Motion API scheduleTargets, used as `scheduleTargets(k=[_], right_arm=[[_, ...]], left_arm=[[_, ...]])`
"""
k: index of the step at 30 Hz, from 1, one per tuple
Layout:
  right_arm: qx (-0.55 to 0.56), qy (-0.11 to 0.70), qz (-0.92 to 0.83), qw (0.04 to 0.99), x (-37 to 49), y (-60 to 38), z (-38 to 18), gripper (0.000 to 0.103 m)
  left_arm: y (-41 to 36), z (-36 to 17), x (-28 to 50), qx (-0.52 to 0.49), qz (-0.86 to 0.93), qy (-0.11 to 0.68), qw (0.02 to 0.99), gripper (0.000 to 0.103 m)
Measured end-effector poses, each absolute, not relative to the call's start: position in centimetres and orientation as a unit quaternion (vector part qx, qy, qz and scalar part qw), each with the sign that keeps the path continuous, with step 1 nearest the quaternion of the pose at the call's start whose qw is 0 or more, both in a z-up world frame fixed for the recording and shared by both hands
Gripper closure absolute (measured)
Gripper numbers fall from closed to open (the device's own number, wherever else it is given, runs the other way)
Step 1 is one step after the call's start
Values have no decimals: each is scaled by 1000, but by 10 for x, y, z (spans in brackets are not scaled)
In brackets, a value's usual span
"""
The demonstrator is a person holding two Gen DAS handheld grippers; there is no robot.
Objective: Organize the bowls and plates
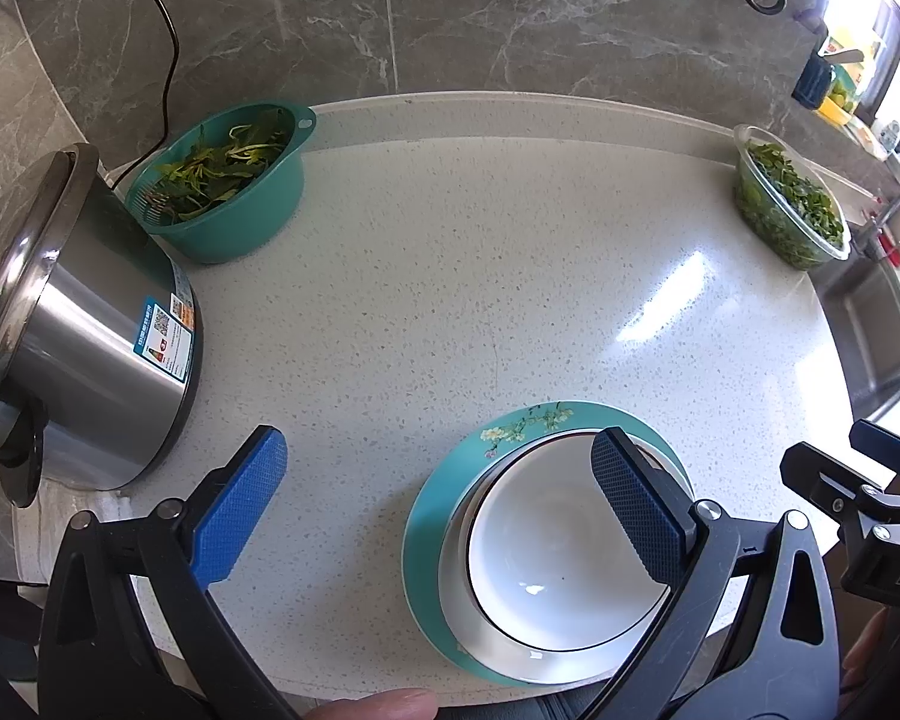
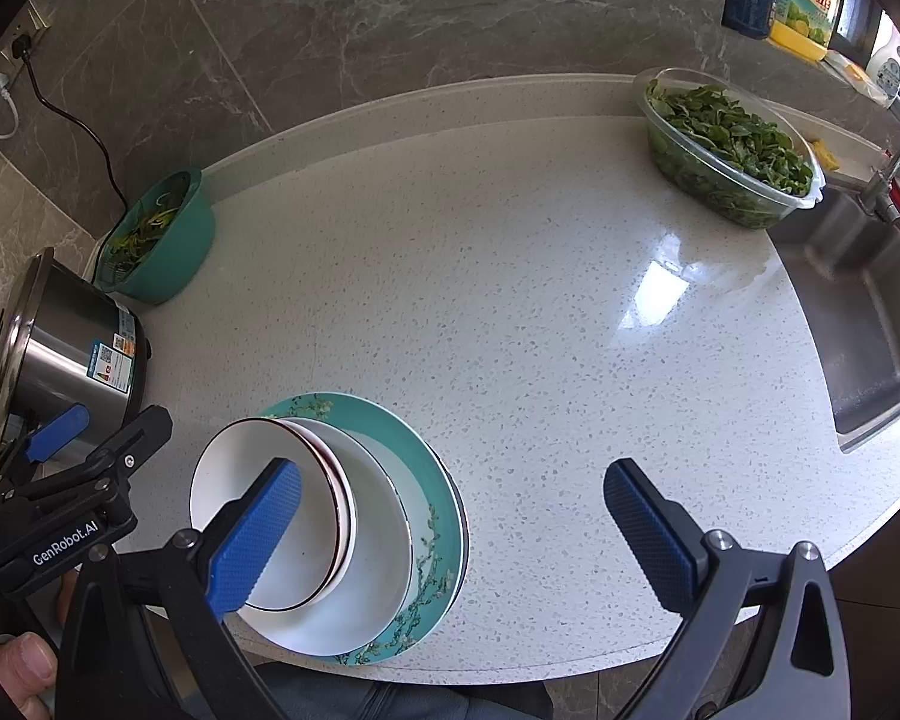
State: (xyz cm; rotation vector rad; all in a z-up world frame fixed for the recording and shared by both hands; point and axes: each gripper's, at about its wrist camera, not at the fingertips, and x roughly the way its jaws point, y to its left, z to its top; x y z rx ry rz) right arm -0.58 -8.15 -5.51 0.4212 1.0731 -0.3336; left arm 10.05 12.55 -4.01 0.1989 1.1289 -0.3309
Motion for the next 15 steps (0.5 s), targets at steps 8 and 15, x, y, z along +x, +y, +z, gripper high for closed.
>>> scheduleTargets(k=[8,15], right_arm=[[198,506,-156,825,-5,-82,-56,0],[199,507,-155,824,-4,-84,-57,0]], left_arm=[[125,-42,101,95,-157,533,826,0],[124,-44,104,95,-157,534,825,0]])
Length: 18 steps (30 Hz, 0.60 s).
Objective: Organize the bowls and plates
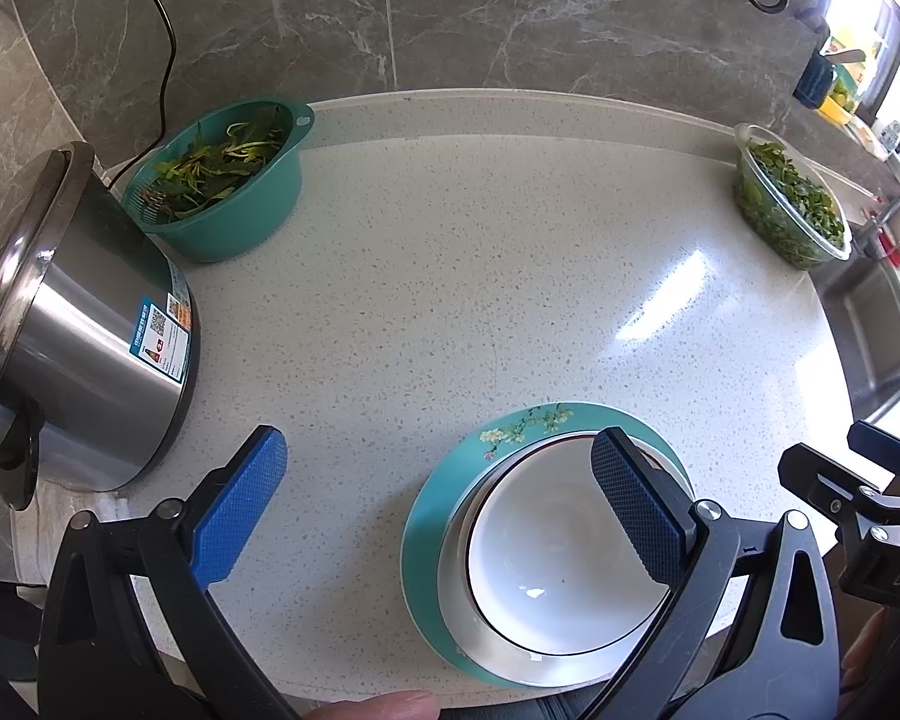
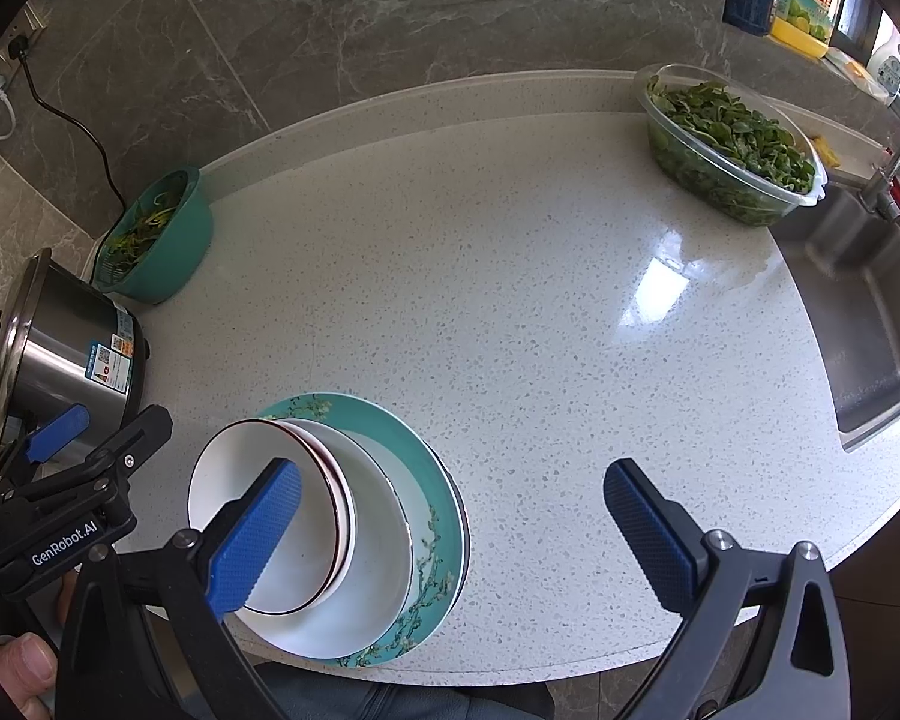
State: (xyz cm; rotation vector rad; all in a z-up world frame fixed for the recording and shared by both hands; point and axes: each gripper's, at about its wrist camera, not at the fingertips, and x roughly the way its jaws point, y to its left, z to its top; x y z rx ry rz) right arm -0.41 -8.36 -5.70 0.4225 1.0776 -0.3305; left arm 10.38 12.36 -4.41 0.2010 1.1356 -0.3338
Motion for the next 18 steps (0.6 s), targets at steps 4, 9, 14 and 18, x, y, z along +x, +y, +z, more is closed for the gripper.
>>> scheduleTargets(k=[4,9,14,18], right_arm=[[199,507,-156,824,-4,-84,-57,0],[199,508,-155,824,-3,-84,-58,0],[201,509,-155,823,-2,-84,-60,0],[203,510,-153,822,-1,-85,-62,0]], left_arm=[[123,-44,105,94,-158,535,825,0],[123,-46,107,93,-157,540,821,0],[123,-49,109,93,-156,543,820,0],[121,-48,107,102,-157,533,825,0]])
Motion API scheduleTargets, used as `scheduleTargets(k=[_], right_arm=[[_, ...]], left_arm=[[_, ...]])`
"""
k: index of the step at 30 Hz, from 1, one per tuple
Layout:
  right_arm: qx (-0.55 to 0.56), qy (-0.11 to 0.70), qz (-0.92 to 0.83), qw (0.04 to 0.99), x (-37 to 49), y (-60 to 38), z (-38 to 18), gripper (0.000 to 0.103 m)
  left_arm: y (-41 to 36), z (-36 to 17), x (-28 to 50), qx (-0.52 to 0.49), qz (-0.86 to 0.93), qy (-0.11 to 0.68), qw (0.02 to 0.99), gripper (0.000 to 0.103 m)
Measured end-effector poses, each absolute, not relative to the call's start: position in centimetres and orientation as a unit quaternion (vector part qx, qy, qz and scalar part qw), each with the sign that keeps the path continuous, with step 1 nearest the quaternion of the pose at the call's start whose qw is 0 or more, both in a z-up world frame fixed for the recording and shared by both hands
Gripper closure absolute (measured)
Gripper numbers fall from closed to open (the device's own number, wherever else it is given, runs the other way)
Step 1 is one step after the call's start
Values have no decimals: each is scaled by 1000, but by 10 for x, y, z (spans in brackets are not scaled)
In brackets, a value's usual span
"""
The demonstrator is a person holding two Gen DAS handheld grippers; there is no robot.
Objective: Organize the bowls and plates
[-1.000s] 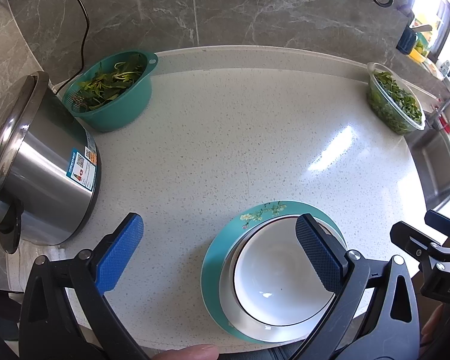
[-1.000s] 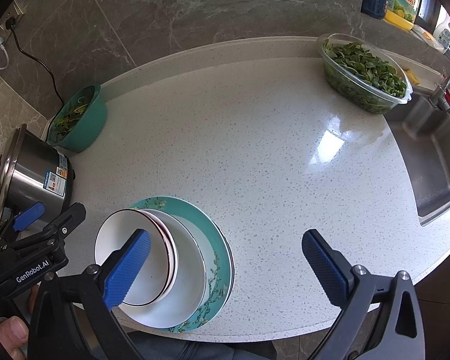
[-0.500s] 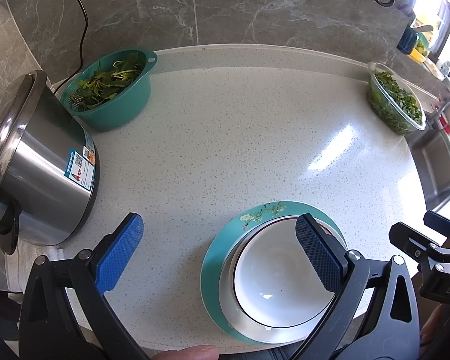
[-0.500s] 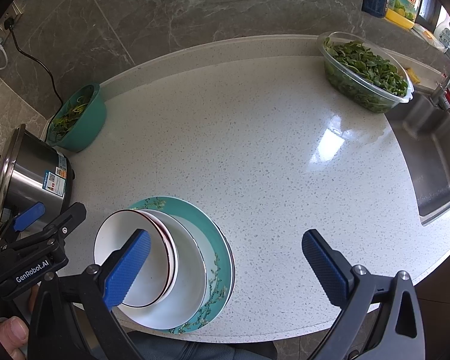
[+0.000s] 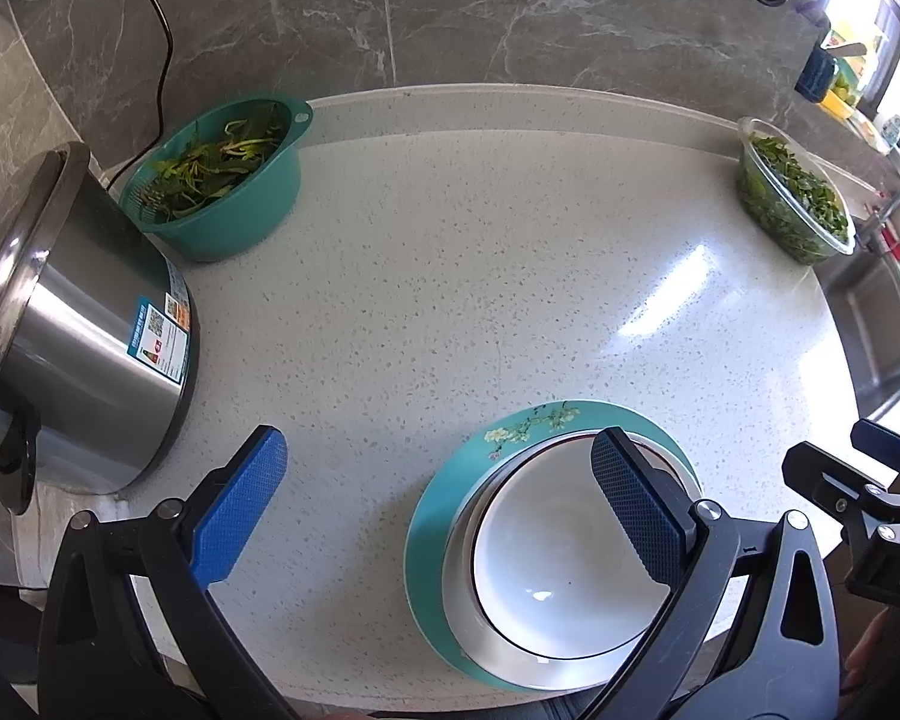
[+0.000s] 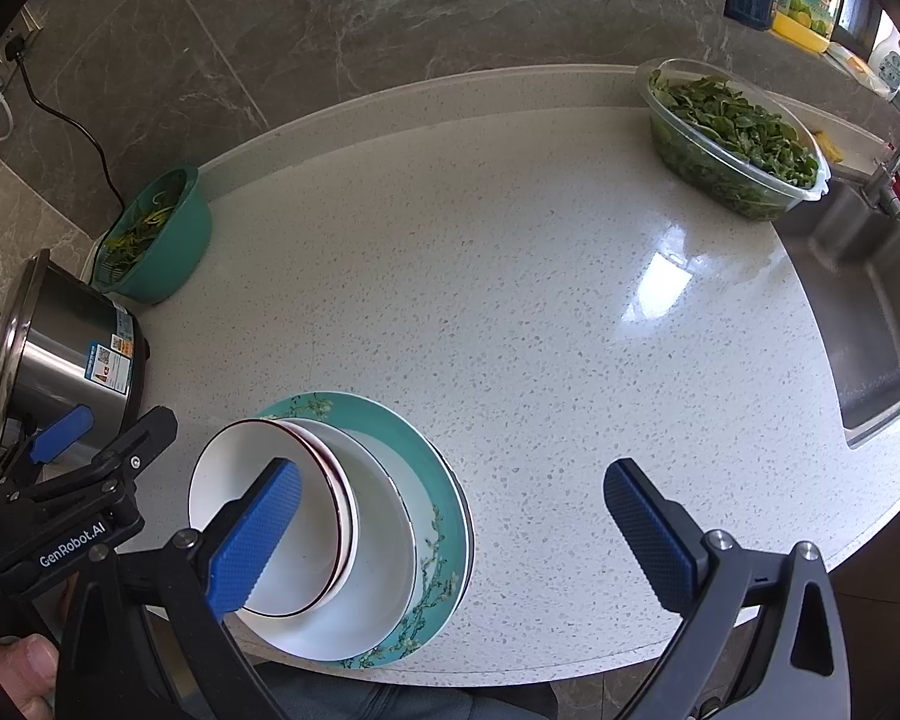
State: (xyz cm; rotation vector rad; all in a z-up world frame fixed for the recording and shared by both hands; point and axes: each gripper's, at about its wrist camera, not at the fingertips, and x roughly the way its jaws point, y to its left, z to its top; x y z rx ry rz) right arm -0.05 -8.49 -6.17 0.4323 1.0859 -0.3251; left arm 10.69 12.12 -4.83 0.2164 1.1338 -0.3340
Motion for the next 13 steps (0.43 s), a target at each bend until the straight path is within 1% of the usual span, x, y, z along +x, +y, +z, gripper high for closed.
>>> scheduleTargets(k=[13], right_arm=[[206,511,-150,821,1,-87,-62,0]], left_arm=[[122,-43,106,96,-166,521,831,0]])
